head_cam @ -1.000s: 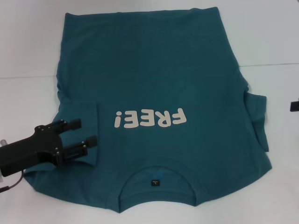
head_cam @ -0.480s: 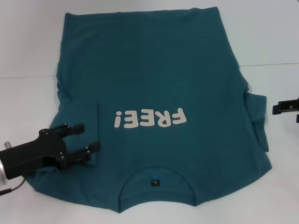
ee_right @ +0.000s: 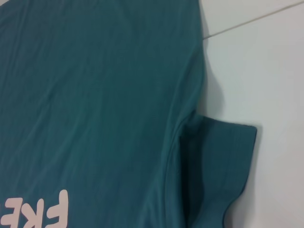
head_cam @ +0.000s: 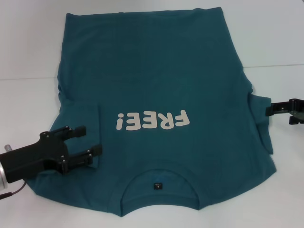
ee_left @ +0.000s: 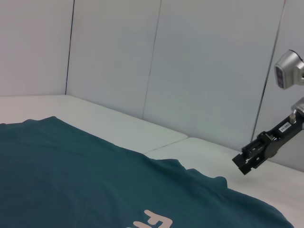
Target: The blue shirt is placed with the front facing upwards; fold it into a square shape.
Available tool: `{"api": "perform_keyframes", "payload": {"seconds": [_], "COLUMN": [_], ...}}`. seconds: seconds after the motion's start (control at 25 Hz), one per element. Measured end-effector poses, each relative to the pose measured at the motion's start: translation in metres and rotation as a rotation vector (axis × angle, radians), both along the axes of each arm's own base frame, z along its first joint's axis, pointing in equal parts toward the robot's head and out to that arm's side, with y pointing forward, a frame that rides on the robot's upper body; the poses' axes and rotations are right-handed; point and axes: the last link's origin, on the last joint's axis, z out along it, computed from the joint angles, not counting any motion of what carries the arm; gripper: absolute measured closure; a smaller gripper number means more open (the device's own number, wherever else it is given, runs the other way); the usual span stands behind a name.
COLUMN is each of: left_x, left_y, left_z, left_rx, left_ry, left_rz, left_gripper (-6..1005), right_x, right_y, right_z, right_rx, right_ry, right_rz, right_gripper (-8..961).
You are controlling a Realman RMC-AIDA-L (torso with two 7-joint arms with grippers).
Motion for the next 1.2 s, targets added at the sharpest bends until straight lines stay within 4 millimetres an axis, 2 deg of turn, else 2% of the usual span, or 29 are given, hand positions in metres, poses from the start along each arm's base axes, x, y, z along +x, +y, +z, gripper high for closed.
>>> {"api": "perform_keyframes", "payload": {"seconds": [0.96,1.2], "left_x": [0.001,0.001], "left_y": [-0.001,0.0], "left_z": [-0.001,-0.001], "left_rx": [-0.006,-0.005], "left_ry": [0.003,0.003], "left_rz": [-0.005,-0.006], "left_gripper": [233,233], "right_x": [0.004,0.003], "right_y": [0.008,0.012], "right_z": [-0.023,-0.03], "right_rx": [0.008,0.013], "right_ry": [-0.006,-0.01], "right_rz": [-0.001,0.003], "right_gripper": [85,132]}}
